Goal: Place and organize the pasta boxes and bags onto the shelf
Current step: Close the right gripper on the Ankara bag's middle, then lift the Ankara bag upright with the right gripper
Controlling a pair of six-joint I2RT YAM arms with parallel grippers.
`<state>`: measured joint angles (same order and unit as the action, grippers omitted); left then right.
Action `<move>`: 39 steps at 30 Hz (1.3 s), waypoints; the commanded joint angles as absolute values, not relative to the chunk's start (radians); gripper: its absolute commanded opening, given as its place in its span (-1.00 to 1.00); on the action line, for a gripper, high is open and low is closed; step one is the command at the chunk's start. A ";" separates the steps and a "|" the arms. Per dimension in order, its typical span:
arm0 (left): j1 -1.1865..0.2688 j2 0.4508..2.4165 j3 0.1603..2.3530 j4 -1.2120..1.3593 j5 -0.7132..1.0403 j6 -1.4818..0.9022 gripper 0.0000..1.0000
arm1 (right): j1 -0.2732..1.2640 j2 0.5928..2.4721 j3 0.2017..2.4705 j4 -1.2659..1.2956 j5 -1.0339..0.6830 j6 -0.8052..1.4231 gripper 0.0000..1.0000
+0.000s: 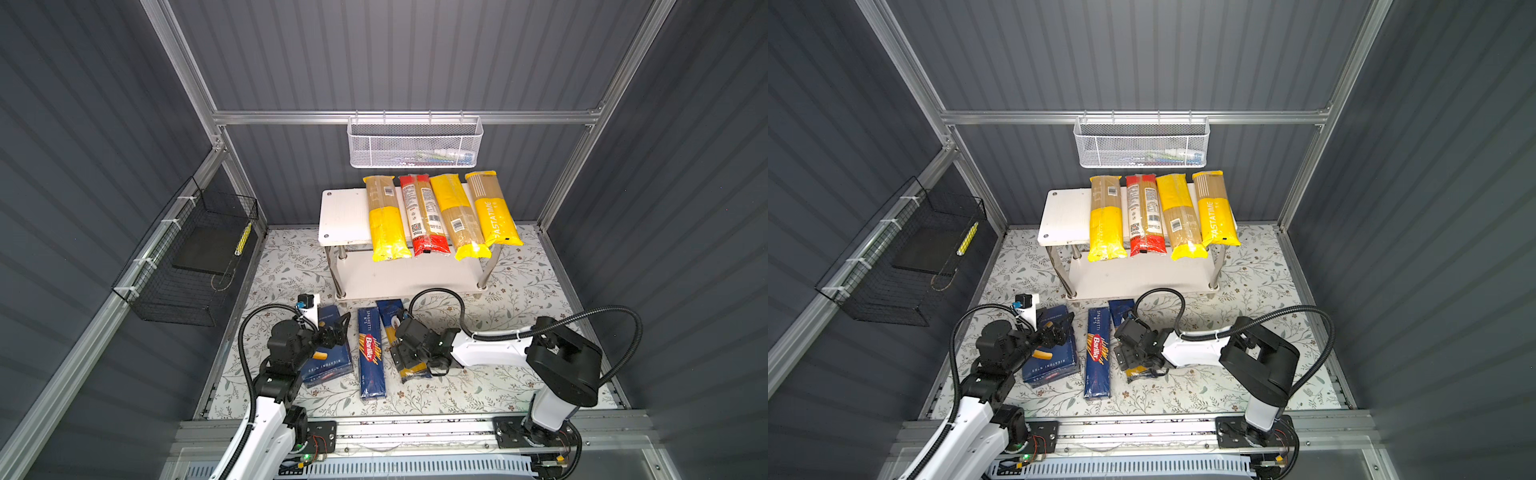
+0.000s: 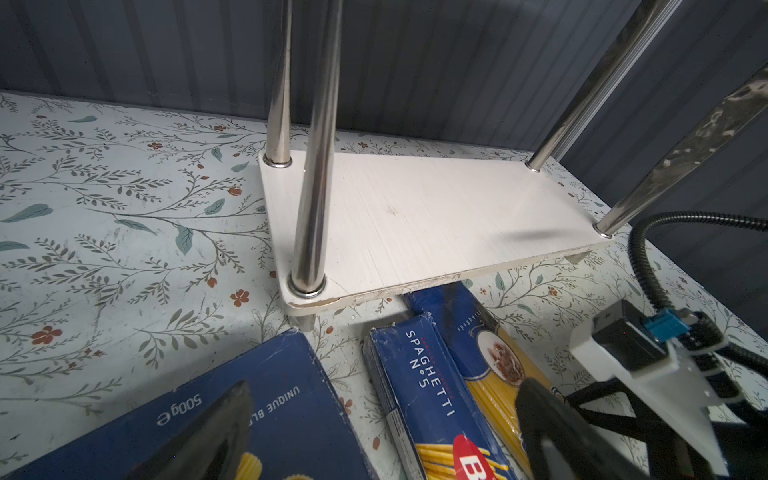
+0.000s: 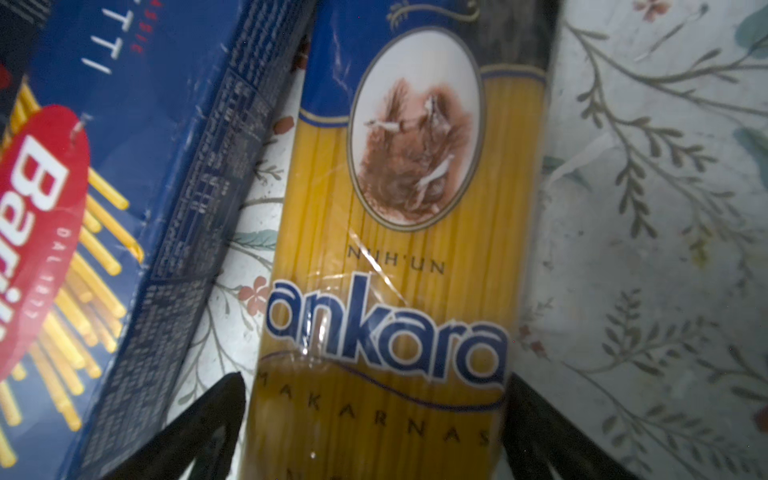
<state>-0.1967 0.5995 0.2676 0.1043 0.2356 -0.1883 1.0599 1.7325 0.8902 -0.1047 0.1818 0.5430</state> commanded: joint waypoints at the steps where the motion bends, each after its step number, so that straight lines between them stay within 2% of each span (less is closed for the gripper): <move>1: -0.195 0.591 0.256 0.100 0.235 -0.191 0.99 | 1.058 1.780 0.900 -0.137 0.164 0.571 0.84; 4: -0.195 0.590 0.255 0.099 0.235 -0.190 0.99 | 1.058 1.779 0.897 -0.138 0.155 0.580 0.73; 6: -0.195 0.591 0.255 0.099 0.236 -0.191 0.99 | 1.060 1.768 0.886 -0.129 0.130 0.570 0.57; 12: -0.195 0.585 0.253 0.097 0.234 -0.190 0.99 | 1.060 1.736 0.857 -0.158 0.152 0.607 0.48; 18: -0.196 0.586 0.254 0.097 0.233 -0.192 0.99 | 1.063 1.681 0.808 -0.159 0.166 0.647 0.20; 39: -0.195 0.592 0.257 0.100 0.236 -0.191 0.99 | 1.089 1.395 0.639 -0.140 0.305 0.707 -0.39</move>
<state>-0.1967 0.5957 0.2661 0.1043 0.2356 -0.1883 1.0874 1.4326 0.6525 -0.1650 0.2356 0.6807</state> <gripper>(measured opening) 0.995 0.339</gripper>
